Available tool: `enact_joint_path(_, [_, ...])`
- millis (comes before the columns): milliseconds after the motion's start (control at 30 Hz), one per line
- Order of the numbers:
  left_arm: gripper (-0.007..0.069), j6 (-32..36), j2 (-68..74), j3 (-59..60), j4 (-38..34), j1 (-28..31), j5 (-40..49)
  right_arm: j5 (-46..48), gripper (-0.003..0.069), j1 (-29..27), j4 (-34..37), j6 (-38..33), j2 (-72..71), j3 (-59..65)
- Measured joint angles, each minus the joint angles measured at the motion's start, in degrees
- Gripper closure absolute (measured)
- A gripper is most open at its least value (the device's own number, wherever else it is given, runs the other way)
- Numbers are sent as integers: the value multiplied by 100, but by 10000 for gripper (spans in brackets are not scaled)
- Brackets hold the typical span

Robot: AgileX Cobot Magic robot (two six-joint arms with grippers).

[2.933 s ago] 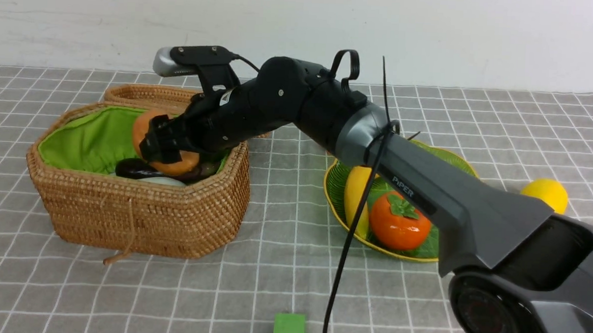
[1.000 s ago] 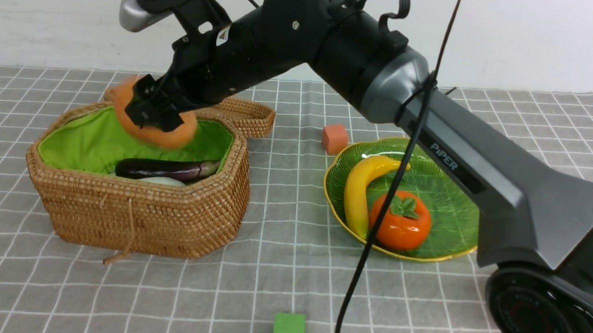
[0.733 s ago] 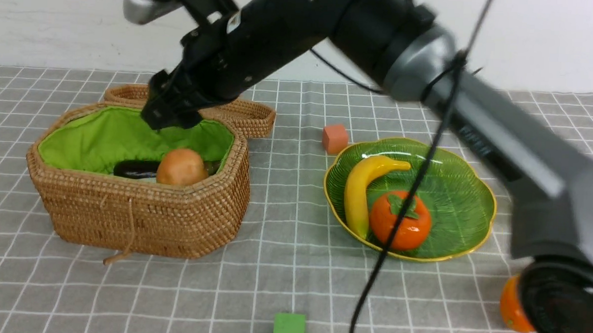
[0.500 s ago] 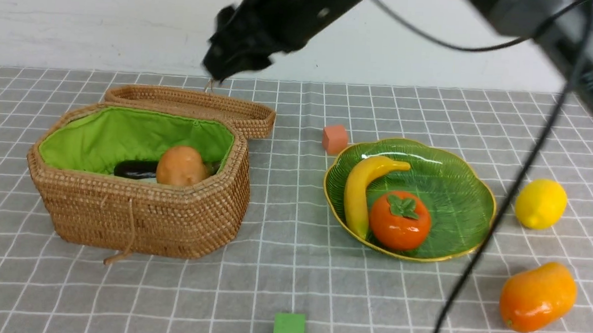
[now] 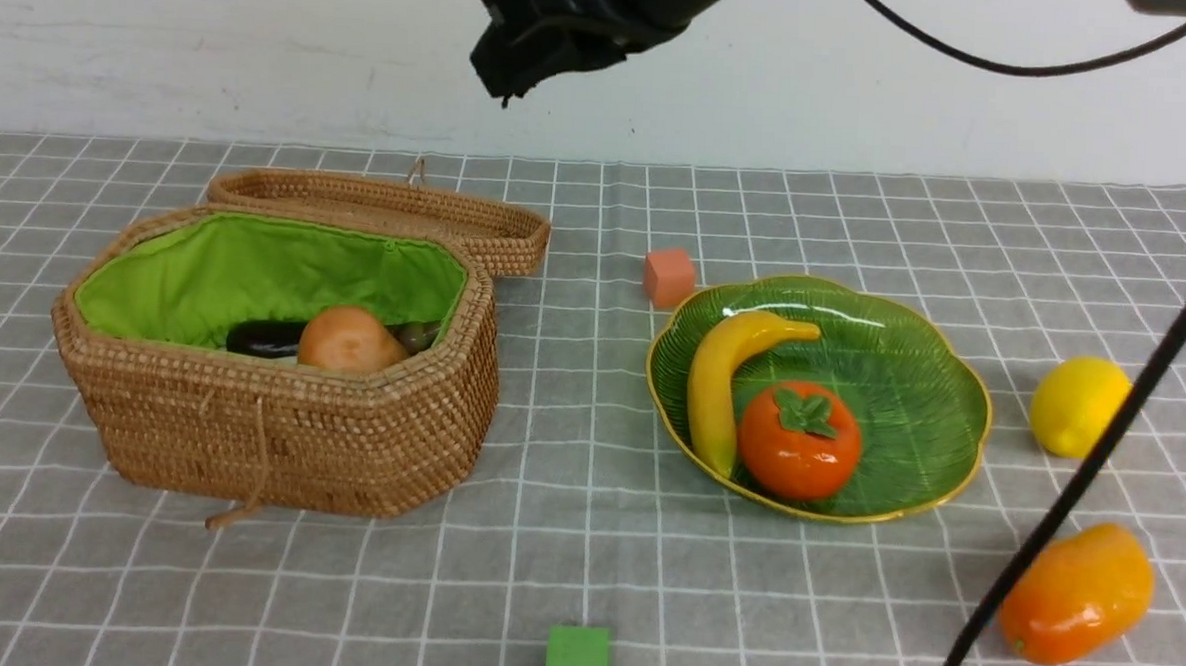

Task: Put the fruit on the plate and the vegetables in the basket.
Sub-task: Use the right arm to grab a mango and put it into the right plate

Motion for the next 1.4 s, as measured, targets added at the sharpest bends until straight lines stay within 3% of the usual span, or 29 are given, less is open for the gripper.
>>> enact_joint_path(167, [614,-78,0,0,2,0,-97,-5,568,0,-825,535,-729,626])
enact_joint_path(433, [614,-97,22,0,19,0,-173,-17,566,0,-2408,1334,-2763,4075])
enact_joint_path(467, [614,-14,151,-9,18,0,-165,-21,563,0,-2931,1527,-3172,4940])
enact_joint_path(600, [614,204,654,-242,-180,0,6,-29,561,0,-3478,1743,-3593,6149])
enact_joint_path(733, [614,1110,1683,-1015,-811,0,646,-91,554,0,-3578,1750,-3755,7273])
enact_joint_path(867, [614,2025,2349,-1548,-1507,0,1318,-130,550,0,-3571,1750,-3711,7652])
enact_joint_path(1067, [614,2995,2710,-1712,-2498,0,1485,-274,543,-30,-3604,1728,-3556,7776])
enact_joint_path(1167, [614,3204,2722,-1712,-2732,0,1529,-440,538,-311,-3696,1794,-3457,7776])
enact_joint_path(1267, [612,3405,2730,-1712,-2887,0,1553,-690,533,-1367,-3613,2438,-3180,7776])
enact_joint_path(1300, [612,3415,2730,-1712,-2902,0,1553,-723,532,-1441,-3592,2490,-3146,7776])
enact_joint_path(1333, [610,3448,2730,-1712,-2929,0,1557,-877,527,-2036,-3347,2861,-3025,7809])
enact_joint_path(1400, [610,3462,2730,-1712,-2945,0,1570,-1188,510,-2632,-2939,3176,-2955,7941])
